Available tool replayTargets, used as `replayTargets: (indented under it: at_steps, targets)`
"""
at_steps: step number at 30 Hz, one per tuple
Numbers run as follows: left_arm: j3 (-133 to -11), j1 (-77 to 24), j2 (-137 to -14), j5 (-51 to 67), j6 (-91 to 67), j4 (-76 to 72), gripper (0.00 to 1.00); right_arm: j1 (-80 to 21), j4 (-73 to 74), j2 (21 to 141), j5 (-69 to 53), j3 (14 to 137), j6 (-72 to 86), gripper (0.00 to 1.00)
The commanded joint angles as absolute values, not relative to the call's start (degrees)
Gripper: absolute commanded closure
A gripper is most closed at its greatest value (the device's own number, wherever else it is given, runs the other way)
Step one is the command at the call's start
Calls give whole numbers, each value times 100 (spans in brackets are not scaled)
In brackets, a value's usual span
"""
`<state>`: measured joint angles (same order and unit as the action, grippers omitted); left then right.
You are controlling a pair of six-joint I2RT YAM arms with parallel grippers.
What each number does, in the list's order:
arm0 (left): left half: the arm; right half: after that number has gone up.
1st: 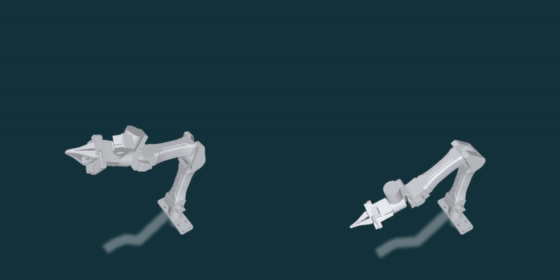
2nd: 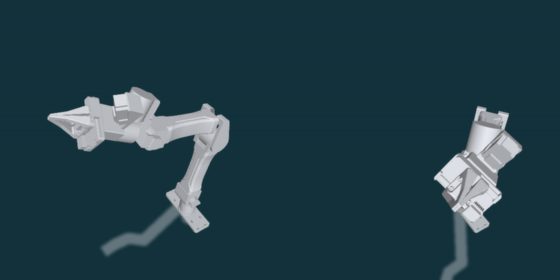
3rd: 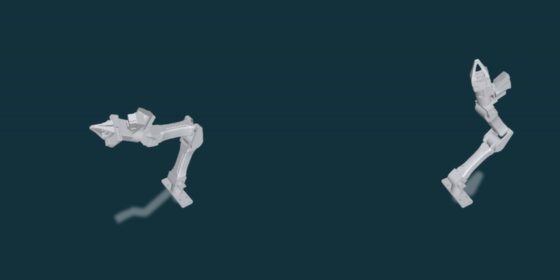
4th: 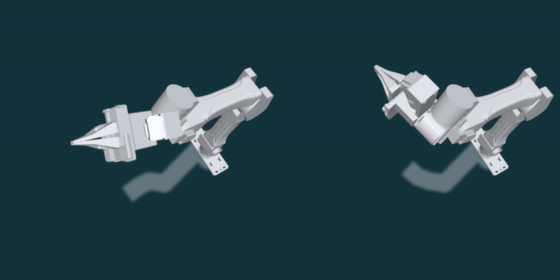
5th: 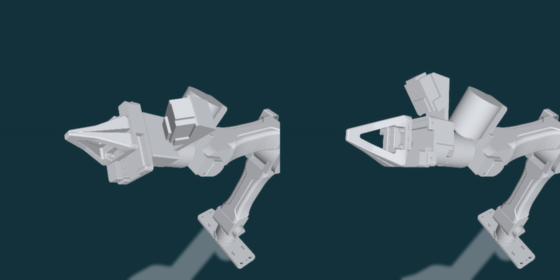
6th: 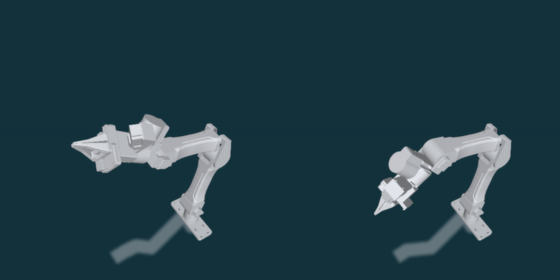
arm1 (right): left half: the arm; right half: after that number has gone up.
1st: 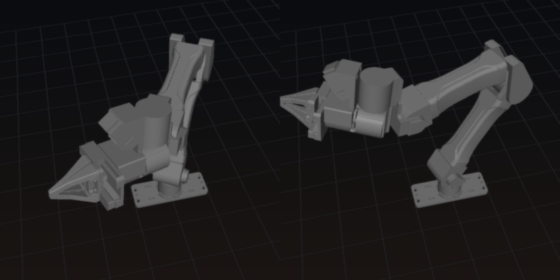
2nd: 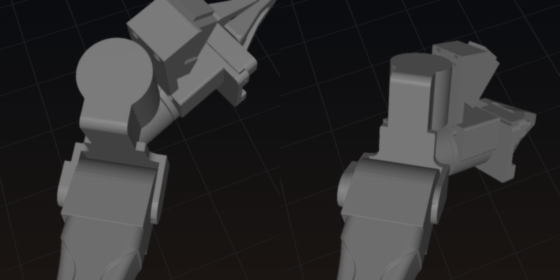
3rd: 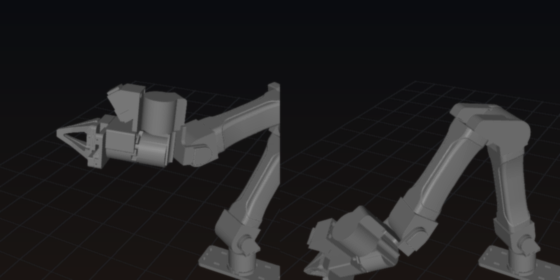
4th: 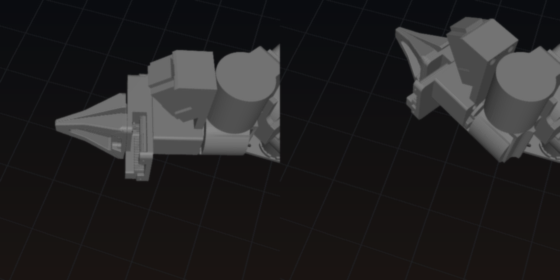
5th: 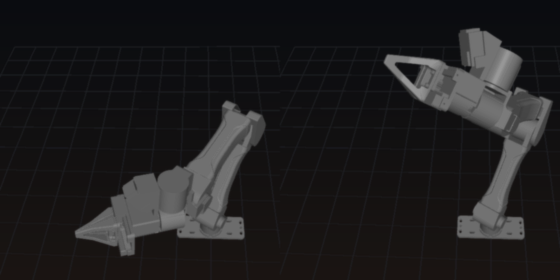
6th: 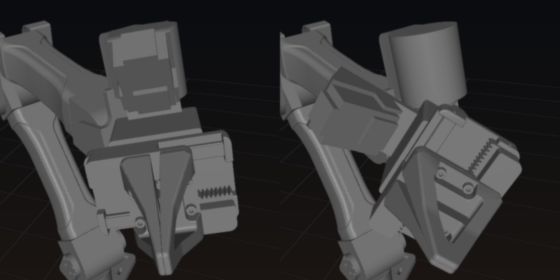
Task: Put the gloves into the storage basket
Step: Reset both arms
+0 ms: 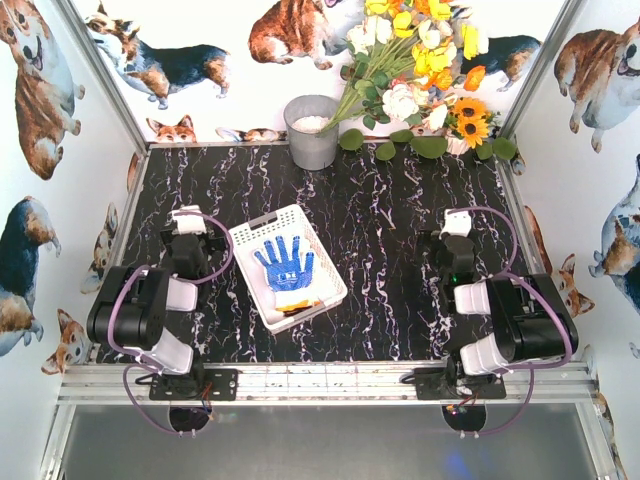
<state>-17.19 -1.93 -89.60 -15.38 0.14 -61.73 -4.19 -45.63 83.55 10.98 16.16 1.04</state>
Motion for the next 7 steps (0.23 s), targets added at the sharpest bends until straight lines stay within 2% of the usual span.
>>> replayTargets:
  at_steps: [1,7]
  targets:
    - [-1732,-216,-8917,-1785,105,-6339,0,-483,-4679,8220,1220,1860,-15,0]
    - [-1731,-219,-8929,-1786,109,-6368,0,-246,-4888,8353,716,1838,31,0]
